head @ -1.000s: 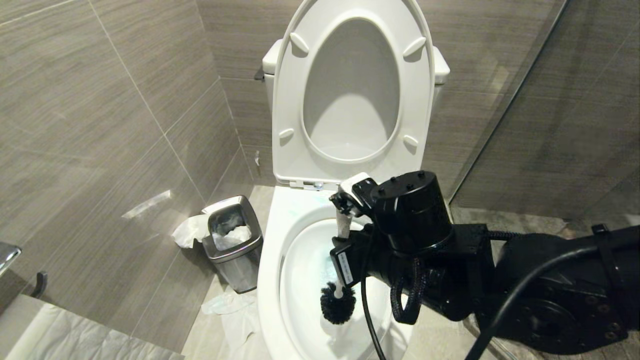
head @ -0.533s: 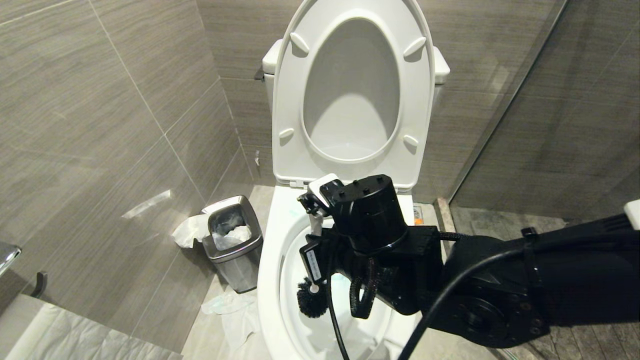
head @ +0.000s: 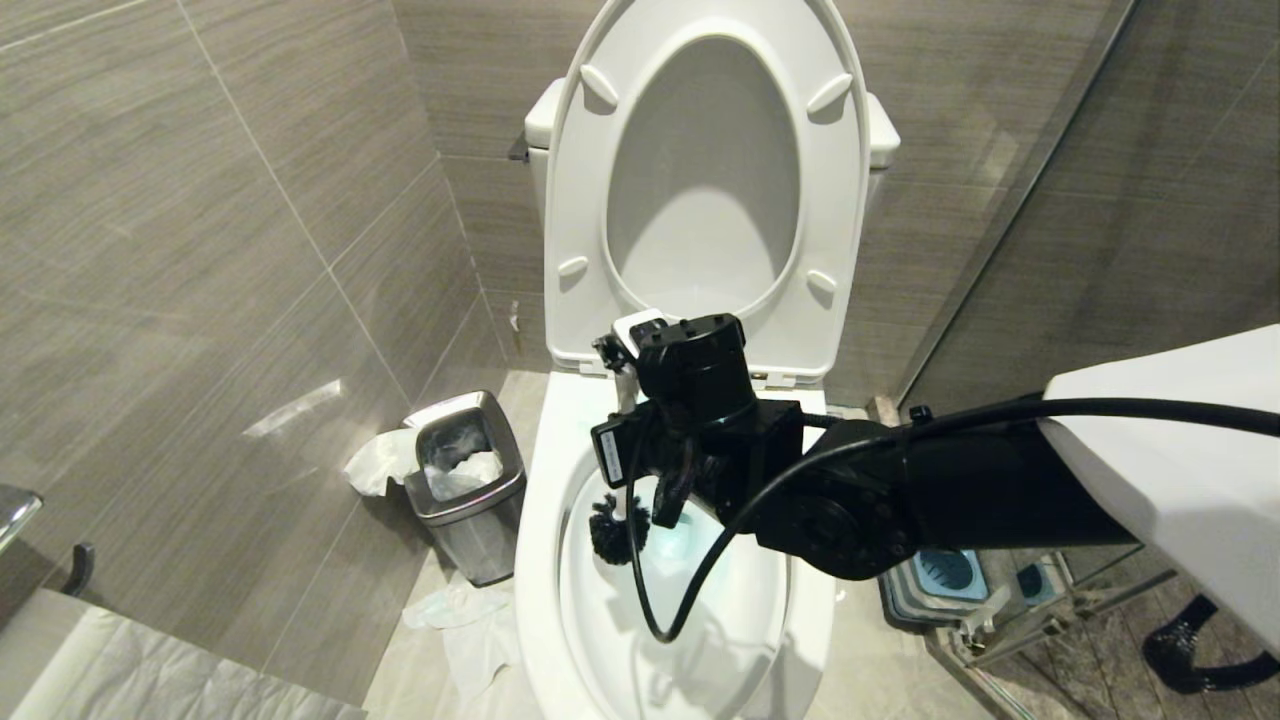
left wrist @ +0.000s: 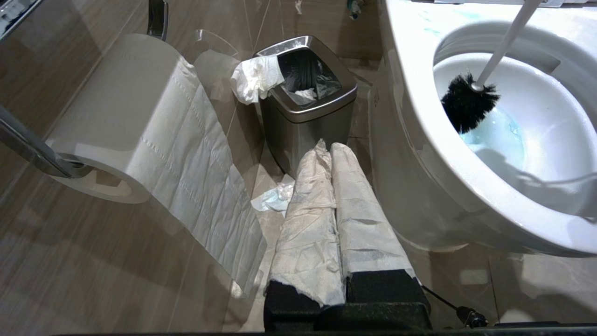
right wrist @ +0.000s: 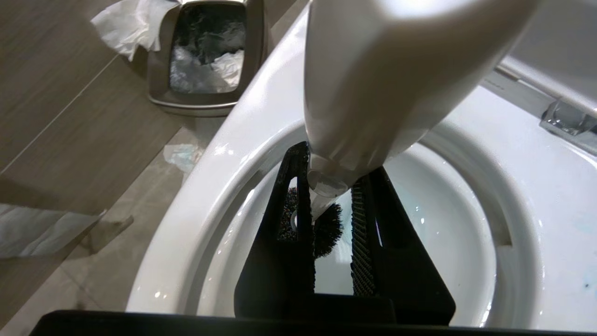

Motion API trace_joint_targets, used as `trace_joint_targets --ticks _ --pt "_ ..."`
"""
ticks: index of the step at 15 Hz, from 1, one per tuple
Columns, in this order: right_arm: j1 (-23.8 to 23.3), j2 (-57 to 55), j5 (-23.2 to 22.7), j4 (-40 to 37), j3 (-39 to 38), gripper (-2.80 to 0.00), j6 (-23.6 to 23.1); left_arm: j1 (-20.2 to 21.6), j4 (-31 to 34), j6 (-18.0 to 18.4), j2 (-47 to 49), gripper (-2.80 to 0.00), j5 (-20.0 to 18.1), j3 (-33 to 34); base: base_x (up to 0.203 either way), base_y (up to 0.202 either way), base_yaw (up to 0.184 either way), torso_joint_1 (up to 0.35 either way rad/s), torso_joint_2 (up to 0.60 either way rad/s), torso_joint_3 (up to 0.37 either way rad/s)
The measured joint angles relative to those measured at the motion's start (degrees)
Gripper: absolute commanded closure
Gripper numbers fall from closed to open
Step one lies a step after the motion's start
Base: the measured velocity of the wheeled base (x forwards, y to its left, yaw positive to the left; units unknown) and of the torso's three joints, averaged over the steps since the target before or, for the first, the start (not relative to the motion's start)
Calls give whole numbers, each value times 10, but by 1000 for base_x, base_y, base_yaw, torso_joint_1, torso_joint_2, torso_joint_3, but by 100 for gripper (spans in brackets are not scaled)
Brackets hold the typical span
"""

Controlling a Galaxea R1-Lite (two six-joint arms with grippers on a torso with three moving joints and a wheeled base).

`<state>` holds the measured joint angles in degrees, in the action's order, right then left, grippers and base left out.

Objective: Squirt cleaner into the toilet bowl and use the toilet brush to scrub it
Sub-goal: Scrub the toilet bowl

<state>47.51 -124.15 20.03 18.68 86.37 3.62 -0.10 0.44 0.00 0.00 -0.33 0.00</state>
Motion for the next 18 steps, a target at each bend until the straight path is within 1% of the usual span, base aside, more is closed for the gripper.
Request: trace_joint_targets --ticks 4,11,15,18 --pt "-24 -13 0 -1 20 0 0 0 0 0 0 0 0 0 0 0 0 0 0 0" --pt "-78 -14 0 2 24 0 -2 0 0 0 0 0 0 0 0 0 0 0 0 0" --pt "-97 10 -3 -1 3 0 -2 0 0 0 0 0 0 0 0 0 0 0 0 0" --pt "-99 41 -8 -1 -42 0 -1 0 0 0 0 0 0 0 0 0 0 0 0 0"
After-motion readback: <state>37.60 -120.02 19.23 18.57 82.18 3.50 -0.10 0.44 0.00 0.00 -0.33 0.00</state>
